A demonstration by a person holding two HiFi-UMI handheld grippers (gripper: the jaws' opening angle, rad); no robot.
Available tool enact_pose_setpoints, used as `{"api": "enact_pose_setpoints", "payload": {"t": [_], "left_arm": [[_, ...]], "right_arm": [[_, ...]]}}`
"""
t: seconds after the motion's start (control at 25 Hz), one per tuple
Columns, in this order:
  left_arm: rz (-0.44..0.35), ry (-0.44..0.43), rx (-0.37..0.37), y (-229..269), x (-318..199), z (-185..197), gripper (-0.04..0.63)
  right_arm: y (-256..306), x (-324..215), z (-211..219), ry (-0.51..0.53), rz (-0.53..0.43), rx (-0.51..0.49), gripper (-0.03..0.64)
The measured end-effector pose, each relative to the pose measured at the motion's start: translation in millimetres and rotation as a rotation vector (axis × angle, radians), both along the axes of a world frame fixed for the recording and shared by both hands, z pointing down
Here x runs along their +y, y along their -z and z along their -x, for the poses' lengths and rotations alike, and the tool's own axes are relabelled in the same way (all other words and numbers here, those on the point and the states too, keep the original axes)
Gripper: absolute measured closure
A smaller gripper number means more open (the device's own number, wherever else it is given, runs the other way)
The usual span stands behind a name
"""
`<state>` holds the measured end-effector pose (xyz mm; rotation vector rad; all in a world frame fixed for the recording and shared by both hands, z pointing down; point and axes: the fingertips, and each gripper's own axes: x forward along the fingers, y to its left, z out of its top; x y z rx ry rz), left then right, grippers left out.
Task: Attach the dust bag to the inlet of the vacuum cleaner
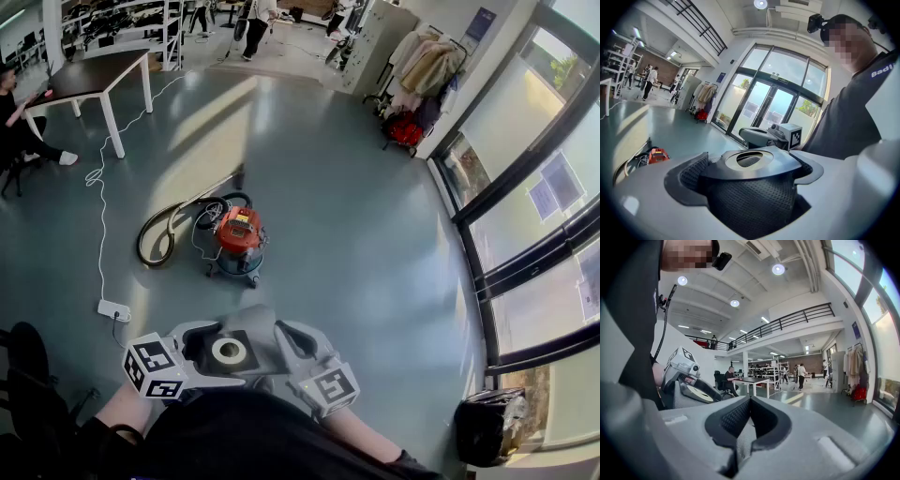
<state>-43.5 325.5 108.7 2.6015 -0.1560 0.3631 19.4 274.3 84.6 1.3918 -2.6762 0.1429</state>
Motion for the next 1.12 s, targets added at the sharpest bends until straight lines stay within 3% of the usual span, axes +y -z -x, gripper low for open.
{"api": "enact_pose_setpoints", "payload": {"t": [0.72, 1.12], "left_arm": [[0.020, 0.019, -0.020, -9, 3, -9, 0.028], [0.024, 0.046, -0.053, -15, -1, -41, 0.028]], "right_arm": [[-11, 3, -13, 0.011, -0.009, -0.042, 0.629], [-19, 3, -51, 0.047, -0.003, -0.038, 0.629]]}}
